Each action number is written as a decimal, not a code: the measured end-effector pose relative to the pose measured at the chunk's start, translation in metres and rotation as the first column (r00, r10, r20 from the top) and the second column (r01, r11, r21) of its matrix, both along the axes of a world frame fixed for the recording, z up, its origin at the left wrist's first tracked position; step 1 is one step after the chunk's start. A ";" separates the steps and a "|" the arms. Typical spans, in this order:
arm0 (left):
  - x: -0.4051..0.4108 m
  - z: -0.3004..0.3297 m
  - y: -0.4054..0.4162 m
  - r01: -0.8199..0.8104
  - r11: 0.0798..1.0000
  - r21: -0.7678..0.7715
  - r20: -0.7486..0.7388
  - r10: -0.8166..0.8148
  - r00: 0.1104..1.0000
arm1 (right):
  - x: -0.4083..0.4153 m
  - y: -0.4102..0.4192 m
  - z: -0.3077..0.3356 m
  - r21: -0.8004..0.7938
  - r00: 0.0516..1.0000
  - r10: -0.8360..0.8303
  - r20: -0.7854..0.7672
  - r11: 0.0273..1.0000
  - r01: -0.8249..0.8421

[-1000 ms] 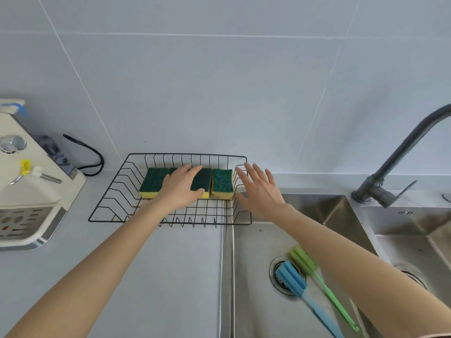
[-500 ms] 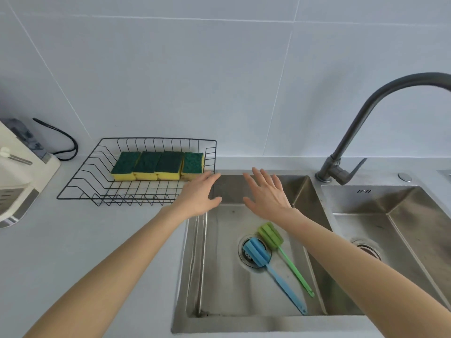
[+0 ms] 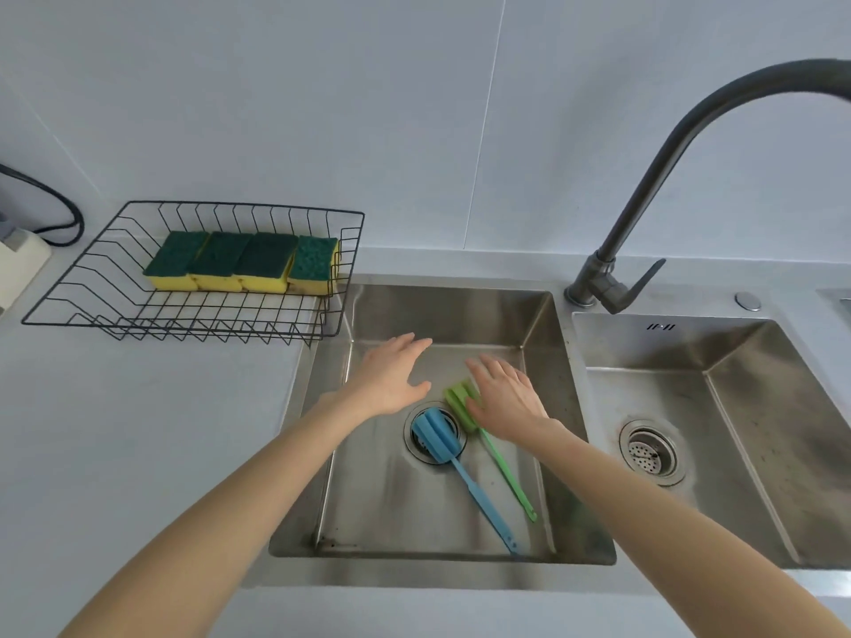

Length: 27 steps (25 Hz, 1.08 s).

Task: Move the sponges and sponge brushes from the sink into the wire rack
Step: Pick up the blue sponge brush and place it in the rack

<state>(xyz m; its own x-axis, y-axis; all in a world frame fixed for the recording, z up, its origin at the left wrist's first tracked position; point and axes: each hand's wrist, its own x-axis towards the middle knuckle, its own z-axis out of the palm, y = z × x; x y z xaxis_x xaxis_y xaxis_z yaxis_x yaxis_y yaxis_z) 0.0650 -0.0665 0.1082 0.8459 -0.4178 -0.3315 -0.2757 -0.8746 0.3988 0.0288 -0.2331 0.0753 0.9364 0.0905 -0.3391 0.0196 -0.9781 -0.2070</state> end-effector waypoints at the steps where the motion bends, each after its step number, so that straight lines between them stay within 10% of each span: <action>1: -0.001 -0.007 -0.004 0.002 1.000 -0.006 -0.015 -0.002 1.000 | -0.002 -0.003 -0.006 0.016 1.000 -0.008 -0.022 1.000 0.008; 17: -0.022 -0.126 -0.037 0.094 0.985 0.144 -0.265 -0.054 0.963 | -0.042 -0.019 -0.133 0.069 0.836 -0.176 -0.519 0.967 0.246; 27: -0.010 -0.151 -0.040 0.140 0.969 0.203 -0.379 -0.055 0.924 | -0.048 -0.016 -0.156 0.056 0.825 -0.210 -0.525 0.958 0.280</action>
